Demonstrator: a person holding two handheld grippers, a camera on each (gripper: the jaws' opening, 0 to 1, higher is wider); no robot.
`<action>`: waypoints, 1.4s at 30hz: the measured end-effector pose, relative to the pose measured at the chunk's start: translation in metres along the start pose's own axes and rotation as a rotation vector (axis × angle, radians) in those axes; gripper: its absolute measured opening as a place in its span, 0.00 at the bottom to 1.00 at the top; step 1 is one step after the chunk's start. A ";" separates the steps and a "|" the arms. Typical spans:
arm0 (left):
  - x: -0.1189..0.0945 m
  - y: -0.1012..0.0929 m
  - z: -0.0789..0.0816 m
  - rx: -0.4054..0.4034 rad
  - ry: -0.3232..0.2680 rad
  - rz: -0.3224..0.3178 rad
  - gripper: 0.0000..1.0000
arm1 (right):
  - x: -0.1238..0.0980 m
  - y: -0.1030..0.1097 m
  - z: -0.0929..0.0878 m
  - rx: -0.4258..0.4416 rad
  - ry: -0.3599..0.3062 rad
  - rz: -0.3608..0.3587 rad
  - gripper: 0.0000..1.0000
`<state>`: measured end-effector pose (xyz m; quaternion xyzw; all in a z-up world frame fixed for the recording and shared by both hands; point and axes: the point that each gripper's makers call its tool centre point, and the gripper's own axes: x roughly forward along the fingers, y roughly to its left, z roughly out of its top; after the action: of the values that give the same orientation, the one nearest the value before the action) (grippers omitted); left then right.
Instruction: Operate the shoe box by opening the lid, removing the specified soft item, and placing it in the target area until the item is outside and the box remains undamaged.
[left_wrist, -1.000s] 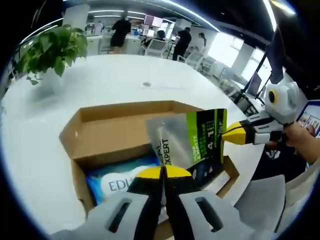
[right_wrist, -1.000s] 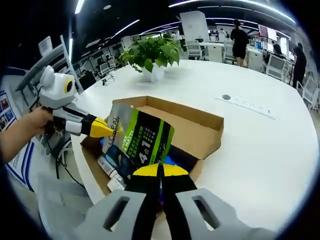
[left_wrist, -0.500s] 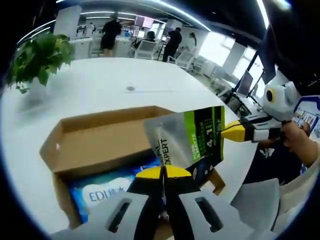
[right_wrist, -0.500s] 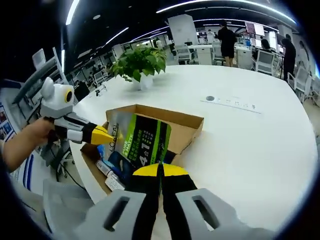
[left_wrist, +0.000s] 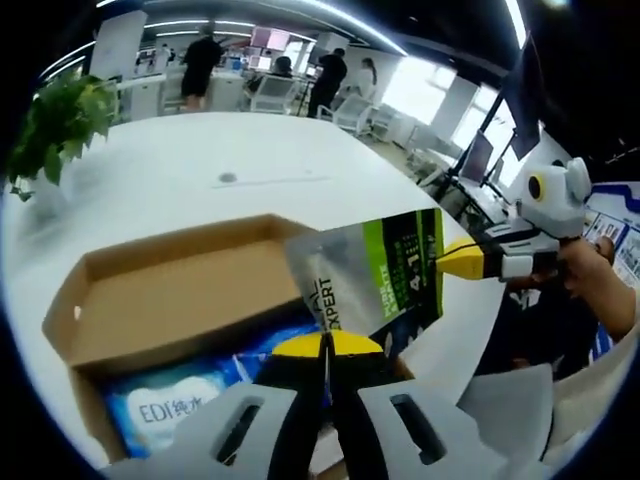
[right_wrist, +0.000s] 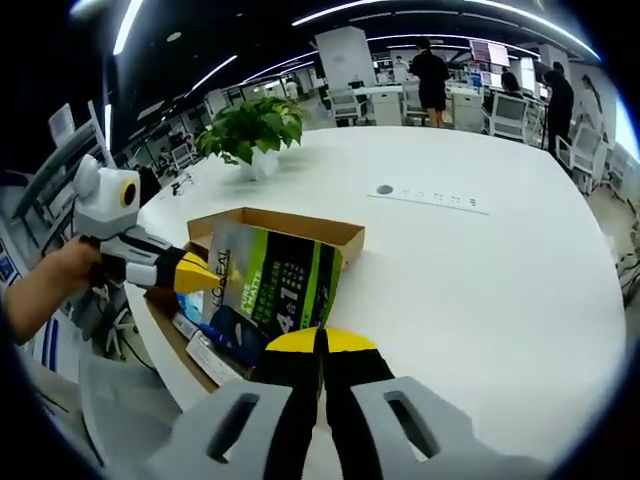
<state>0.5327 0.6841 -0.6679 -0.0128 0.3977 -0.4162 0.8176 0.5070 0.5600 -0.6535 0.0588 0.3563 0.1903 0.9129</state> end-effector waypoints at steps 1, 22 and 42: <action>0.003 -0.003 0.001 0.002 0.002 -0.006 0.00 | -0.001 -0.002 -0.001 0.002 0.002 -0.004 0.00; 0.045 -0.037 0.014 0.034 0.024 -0.046 0.00 | -0.018 -0.056 -0.010 0.050 0.019 -0.078 0.00; 0.090 -0.051 0.009 0.095 0.097 -0.030 0.00 | -0.006 -0.102 -0.031 0.088 0.057 -0.133 0.00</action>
<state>0.5344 0.5857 -0.7015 0.0404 0.4164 -0.4469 0.7907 0.5128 0.4623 -0.6977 0.0696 0.3932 0.1152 0.9095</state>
